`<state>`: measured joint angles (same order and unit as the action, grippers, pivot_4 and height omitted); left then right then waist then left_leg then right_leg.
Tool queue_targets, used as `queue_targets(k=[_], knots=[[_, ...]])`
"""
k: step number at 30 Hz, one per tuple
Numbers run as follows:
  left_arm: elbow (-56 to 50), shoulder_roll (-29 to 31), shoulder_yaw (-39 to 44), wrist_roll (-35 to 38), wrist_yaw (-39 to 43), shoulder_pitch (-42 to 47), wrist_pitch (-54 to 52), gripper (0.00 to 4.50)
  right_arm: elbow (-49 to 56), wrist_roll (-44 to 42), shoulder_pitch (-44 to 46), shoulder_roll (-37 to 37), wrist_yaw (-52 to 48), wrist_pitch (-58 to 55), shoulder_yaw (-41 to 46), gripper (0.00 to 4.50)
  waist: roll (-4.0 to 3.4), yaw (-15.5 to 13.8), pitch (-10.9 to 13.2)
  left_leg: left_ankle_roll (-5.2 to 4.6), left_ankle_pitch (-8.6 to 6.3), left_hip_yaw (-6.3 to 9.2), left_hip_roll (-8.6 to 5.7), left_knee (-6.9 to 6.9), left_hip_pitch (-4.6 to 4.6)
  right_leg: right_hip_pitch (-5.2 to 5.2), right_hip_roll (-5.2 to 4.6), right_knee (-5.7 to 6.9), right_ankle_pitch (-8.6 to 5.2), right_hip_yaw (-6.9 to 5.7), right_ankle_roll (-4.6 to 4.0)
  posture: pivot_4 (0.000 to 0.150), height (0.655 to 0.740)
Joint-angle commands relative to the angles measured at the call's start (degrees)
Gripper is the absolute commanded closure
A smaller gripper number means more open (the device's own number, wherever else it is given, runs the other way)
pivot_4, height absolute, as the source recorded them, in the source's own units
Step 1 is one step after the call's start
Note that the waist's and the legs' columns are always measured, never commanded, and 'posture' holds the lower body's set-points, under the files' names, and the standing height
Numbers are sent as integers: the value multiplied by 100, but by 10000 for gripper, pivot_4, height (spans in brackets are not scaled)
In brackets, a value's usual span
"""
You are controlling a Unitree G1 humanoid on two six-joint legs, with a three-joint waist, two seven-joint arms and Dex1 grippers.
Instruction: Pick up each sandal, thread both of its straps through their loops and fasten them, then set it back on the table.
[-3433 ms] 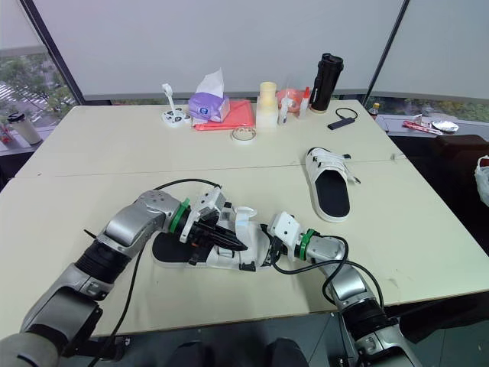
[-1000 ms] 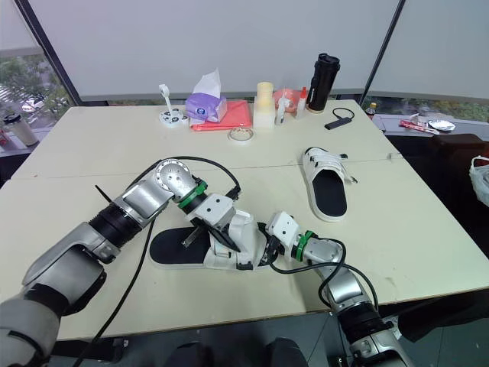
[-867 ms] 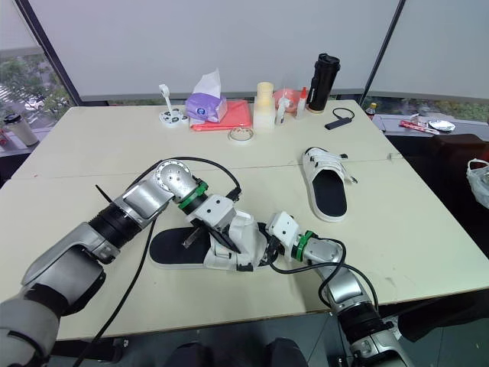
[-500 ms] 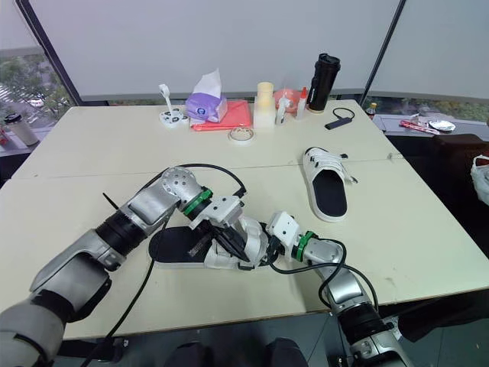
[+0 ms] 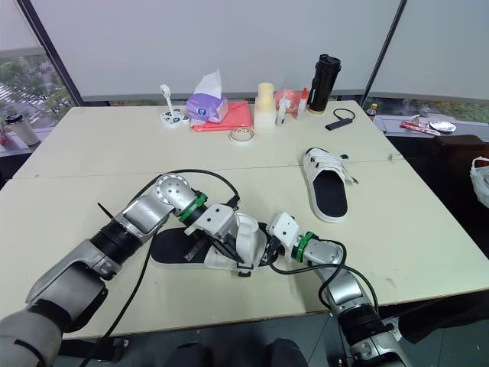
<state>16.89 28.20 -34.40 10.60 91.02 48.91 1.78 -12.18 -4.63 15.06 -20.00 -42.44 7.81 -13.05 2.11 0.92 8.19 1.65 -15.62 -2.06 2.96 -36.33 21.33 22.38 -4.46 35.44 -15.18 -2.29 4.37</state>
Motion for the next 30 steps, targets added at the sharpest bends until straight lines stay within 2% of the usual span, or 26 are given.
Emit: queue_targets(k=[1, 5, 6, 8, 13, 16, 19, 24, 27, 30], knots=[[-158, -41, 36, -105, 42, -222, -195, 44724, -544, 299, -259, 15, 36, -385, -230, 45000, -2, 1, -2, 0, 0, 0, 0, 0, 0, 0, 0, 0, 0, 0, 0, 1500, 7400], [-415, -64, 163, -32, 115, -311, -477, 44724, -563, 299, -245, 10, 29, -382, -228, 45000, -1, -4, -4, 0, 0, 0, 0, 0, 1, 0, 0, 0, 0, 0, 0, 1500, 7400], [-404, -65, 194, -64, 98, -307, -466, 42325, -573, 299, -237, 11, 26, -379, -227, 45000, -1, -3, -4, 0, 0, 0, 0, -1, 1, 0, 0, 0, 0, 0, 0, 1500, 7400], [-405, -44, 266, -76, 78, -282, -500, 36724, -584, 301, -229, 10, 22, -372, -228, 45000, -1, 1, -3, 0, 0, 0, 0, 0, 1, 1, 0, 0, 0, 0, 0, 1500, 7400], [-835, 173, 733, 283, -86, -232, -1257, 13956, -593, 301, -234, 3, 23, -363, -221, 45000, -1, 6, -2, 0, 0, 0, 0, 0, 3, 4, 0, 1, 0, 0, 1, 1500, 7400], [-1549, 480, 1103, 770, -80, -412, -2068, 13956, -603, 302, -245, -4, 20, -354, -220, 45000, -5, 21, 1, 0, 0, 4, 1, 5, 3, 8, 0, 3, 0, 2, 1, 1500, 7400], [-2353, 751, 1555, 1283, -419, -756, -2956, 13956, -653, 303, -225, -5, 11, -329, -213, 45000, -6, 17, 1, 0, 0, 17, 1, 6, 1, 5, 0, 4, 0, 3, 1, 1500, 7400], [-3578, 1287, 1995, 1899, -955, -1744, -4025, 13956, -719, 294, -198, -24, -10, -286, -191, 45000, -8, 7, 3, 0, 0, 23, 2, 8, -3, 5, -1, 5, 0, 6, 1, 1500, 7400], [-3811, 1392, 1969, 1709, -1336, -2420, -3894, 13956, -769, 298, -170, -13, -24, -268, -195, 45000, -8, 6, 3, 0, 0, 21, 2, 6, -5, 3, -2, 4, 0, 7, 0, 1500, 7400], [-3607, 1182, 1827, 1299, -1851, -2912, -3455, 13956, -813, 310, -125, 2, -62, -257, -225, 45000, -11, 0, 4, 0, 0, 22, 1, 7, -7, 2, -4, 4, 0, 7, -1, 1500, 7400]])
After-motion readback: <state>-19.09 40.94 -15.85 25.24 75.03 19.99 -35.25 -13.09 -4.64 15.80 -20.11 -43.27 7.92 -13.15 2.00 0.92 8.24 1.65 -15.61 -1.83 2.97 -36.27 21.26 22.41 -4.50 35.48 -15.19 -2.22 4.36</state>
